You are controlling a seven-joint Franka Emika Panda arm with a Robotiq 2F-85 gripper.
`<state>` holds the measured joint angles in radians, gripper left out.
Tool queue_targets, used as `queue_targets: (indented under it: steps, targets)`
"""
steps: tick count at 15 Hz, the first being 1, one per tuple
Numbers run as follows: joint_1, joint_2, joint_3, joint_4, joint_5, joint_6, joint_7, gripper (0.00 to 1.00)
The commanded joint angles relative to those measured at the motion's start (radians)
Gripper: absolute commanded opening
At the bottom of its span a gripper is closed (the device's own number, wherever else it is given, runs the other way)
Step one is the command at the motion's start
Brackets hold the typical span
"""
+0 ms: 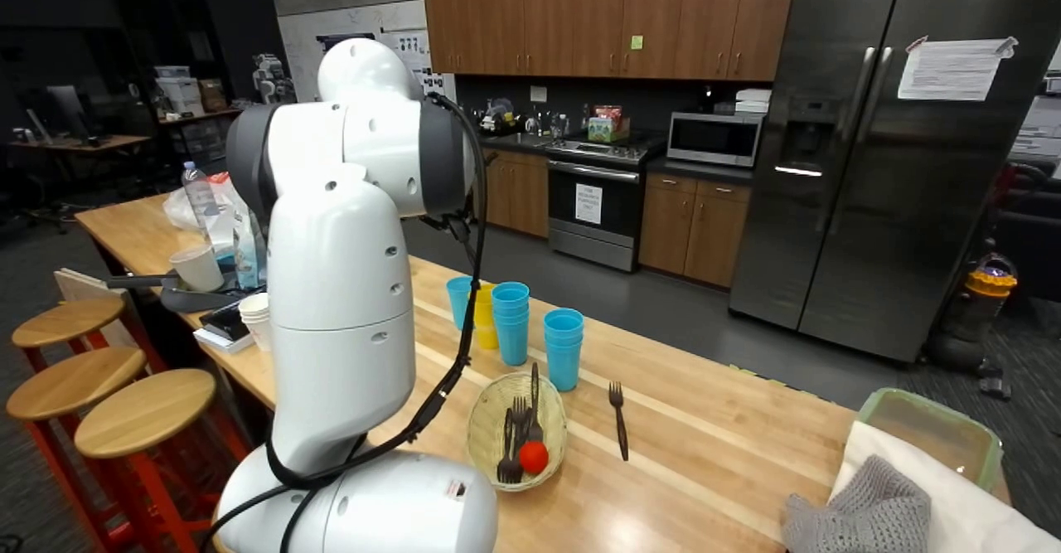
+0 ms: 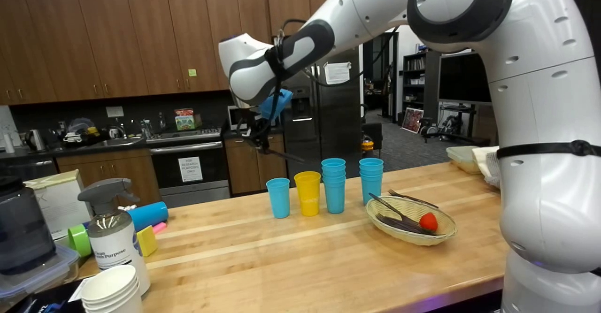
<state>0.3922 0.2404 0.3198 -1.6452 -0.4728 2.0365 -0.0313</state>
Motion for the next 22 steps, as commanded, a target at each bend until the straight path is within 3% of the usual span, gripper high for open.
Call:
queue_targets:
  steps: [1, 11, 22]
  targets:
    - [0.001, -0.080, -0.046, -0.093, -0.060, 0.063, 0.134, 0.06]
    - [-0.013, -0.157, -0.082, -0.226, -0.248, 0.074, 0.565, 0.06]
    - [-0.028, -0.182, -0.059, -0.258, -0.247, 0.010, 0.626, 0.06]
